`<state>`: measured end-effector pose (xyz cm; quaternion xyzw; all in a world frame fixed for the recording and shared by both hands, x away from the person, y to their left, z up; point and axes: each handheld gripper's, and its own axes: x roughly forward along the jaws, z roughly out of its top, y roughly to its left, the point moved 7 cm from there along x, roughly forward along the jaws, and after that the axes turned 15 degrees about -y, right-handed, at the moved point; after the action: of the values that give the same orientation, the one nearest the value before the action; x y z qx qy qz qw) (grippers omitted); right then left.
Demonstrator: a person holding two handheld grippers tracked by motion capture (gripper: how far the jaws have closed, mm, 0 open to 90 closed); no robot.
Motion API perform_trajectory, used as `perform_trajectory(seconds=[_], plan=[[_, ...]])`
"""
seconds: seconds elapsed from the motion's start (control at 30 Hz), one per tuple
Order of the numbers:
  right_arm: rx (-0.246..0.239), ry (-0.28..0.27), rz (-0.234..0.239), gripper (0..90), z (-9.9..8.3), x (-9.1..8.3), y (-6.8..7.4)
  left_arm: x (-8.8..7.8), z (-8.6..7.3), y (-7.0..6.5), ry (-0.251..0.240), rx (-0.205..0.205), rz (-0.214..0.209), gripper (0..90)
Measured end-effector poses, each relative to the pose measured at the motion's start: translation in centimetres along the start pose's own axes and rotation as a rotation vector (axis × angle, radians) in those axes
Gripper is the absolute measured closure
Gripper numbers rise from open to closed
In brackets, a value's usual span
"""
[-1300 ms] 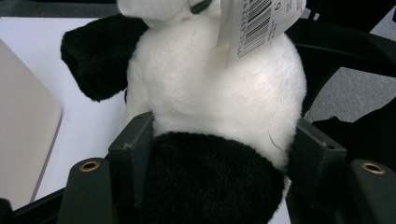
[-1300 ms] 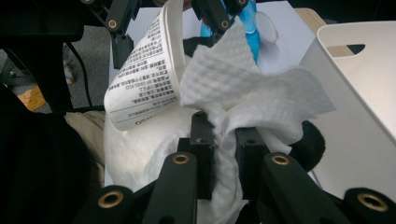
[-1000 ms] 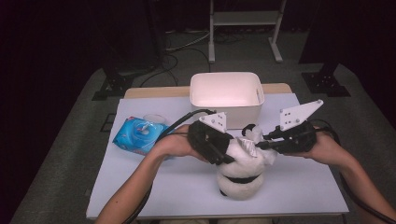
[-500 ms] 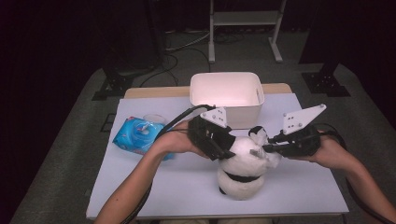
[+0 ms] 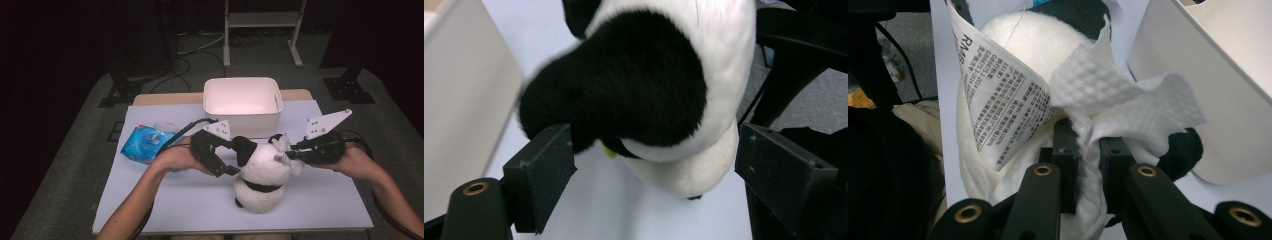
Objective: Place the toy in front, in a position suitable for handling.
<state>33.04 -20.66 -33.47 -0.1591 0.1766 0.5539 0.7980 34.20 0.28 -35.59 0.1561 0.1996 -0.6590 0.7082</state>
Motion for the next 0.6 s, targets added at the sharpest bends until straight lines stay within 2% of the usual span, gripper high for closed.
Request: perform_trajectory(seconds=[0.13, 0.17, 0.2, 0.3, 0.33, 0.4, 0.57, 0.6], plan=[[0.000, 0.006, -0.003, 81.0, 0.0, 0.0, 0.0, 1.2, -0.9, -0.3, 0.003, -0.030, -0.038, 15.6], [0.000, 0.006, -0.003, 81.0, 0.0, 0.0, 0.0, 2.0, -1.2, -0.5, 0.004, -0.046, -0.053, 15.9], [0.000, 0.000, 0.007, 81.0, 0.1, 0.1, 0.2, 2.4, -1.3, -0.4, 0.009, -0.045, -0.058, 16.4], [-0.007, -0.015, 0.017, 80.9, 0.3, 0.2, 0.4, 3.7, -1.3, -0.4, -0.026, -0.082, -0.073, 17.1], [-0.007, -0.015, 0.017, 80.9, 0.3, 0.2, 0.4, 3.7, -1.3, -0.4, -0.026, -0.082, -0.073, 18.4], [-0.008, -0.033, 0.014, 80.9, 0.4, -0.1, 0.6, 3.5, -1.1, 0.0, -0.058, -0.083, -0.077, 21.7], [0.003, -0.082, 0.040, 80.8, 0.9, -0.2, 0.9, 2.8, -0.5, 0.2, -0.047, -0.065, -0.063, 22.6], [0.002, -0.088, 0.040, 80.8, 1.0, -0.1, 1.0, 2.6, -0.4, 0.2, -0.054, -0.075, -0.060, 22.6]])
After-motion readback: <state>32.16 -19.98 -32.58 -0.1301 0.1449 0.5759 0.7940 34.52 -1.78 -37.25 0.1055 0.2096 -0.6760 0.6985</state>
